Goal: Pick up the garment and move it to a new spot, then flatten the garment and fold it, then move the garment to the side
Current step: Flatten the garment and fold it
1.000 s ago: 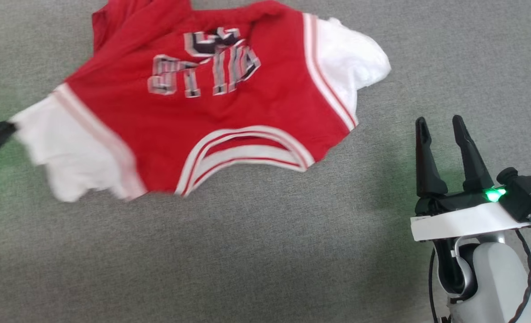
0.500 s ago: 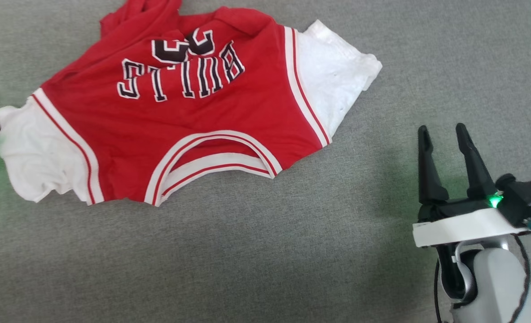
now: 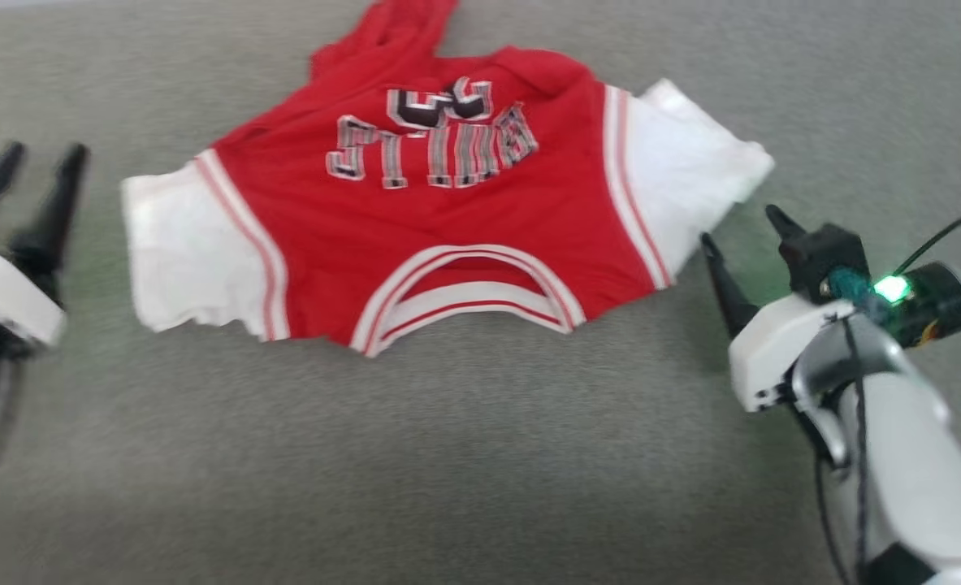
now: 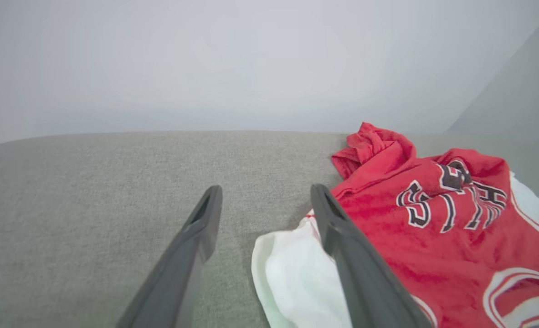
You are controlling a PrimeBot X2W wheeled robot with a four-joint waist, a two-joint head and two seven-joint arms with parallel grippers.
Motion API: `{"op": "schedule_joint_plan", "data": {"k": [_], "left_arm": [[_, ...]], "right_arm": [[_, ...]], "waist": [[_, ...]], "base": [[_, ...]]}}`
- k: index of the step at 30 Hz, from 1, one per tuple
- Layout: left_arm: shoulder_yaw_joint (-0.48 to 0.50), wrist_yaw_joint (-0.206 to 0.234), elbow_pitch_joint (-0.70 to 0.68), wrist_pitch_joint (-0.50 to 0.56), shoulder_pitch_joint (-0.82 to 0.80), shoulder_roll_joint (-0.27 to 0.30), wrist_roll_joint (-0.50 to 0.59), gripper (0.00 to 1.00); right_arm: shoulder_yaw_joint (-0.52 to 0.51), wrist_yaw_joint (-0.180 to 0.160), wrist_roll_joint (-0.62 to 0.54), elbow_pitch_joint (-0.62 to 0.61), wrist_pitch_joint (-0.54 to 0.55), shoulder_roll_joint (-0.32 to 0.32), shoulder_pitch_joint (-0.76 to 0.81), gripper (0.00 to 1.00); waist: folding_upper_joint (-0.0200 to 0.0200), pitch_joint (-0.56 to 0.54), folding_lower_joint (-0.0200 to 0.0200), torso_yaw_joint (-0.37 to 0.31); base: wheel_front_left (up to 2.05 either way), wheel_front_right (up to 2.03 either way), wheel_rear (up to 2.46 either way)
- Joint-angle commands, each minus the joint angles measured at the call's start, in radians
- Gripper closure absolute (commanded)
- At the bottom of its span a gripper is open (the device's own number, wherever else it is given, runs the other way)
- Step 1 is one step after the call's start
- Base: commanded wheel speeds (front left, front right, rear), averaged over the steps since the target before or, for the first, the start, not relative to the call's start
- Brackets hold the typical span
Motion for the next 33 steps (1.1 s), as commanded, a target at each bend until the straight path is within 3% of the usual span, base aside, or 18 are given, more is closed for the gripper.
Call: {"op": "schedule_joint_plan", "data": {"k": [1,7,13,20,29,30,31,32,33], "left_arm": [[0.011,0.002,0.001,-0.004,0.043,-0.016,0.023,0.0],[0.42,0.003,-0.125,-0.004,0.322,-0.203,0.348,0.0],[0.657,0.002,-0.284,-0.005,0.533,-0.346,0.581,0.0],[0.754,0.002,-0.399,-0.005,0.614,-0.418,0.649,0.0],[0.75,0.002,-0.461,-0.005,0.578,-0.378,0.648,0.0],[0.744,0.002,-0.469,-0.005,0.57,-0.367,0.644,0.0],[0.731,0.002,-0.479,-0.005,0.565,-0.349,0.641,0.0],[0.719,0.002,-0.489,-0.005,0.559,-0.328,0.641,0.0],[0.705,0.002,-0.498,-0.005,0.548,-0.303,0.649,0.0]], "right_arm": [[0.006,-0.001,0.004,-0.001,0.015,-0.007,-0.009,0.0],[0.077,-0.001,0.106,-0.075,0.355,-0.153,-0.052,0.0],[0.081,-0.001,0.198,-0.156,0.658,-0.231,-0.08,0.0],[0.057,-0.001,0.222,-0.206,0.809,-0.215,-0.103,0.0],[0.045,-0.001,0.177,-0.15,0.882,-0.149,-0.083,0.0],[0.049,-0.001,0.172,-0.142,0.891,-0.144,-0.078,0.18],[0.053,-0.001,0.171,-0.136,0.896,-0.141,-0.074,0.63],[0.048,-0.001,0.174,-0.131,0.901,-0.133,-0.073,0.9],[0.039,-0.001,0.17,-0.129,0.898,-0.127,-0.076,1.0]], "waist": [[-0.0001,-0.015,0.0,0.037],[-0.0001,-0.022,0.0,0.101],[-0.0001,-0.006,0.0,0.144],[-0.0001,0.066,0.0,0.175],[-0.0001,0.134,0.0,0.186],[-0.0001,0.137,0.0,0.186],[-0.0001,0.138,0.0,0.185],[-0.0001,0.14,0.0,0.184],[-0.0001,0.14,0.0,0.183]], "base": [[0.0,0.0,0.0],[0.0,0.0,0.0],[0.0,0.0,0.0],[0.0,0.0,0.0],[0.0,0.0,0.0],[0.0,0.0,0.0],[0.0,0.0,0.0],[0.0,0.0,0.0],[0.0,0.0,0.0]]}}
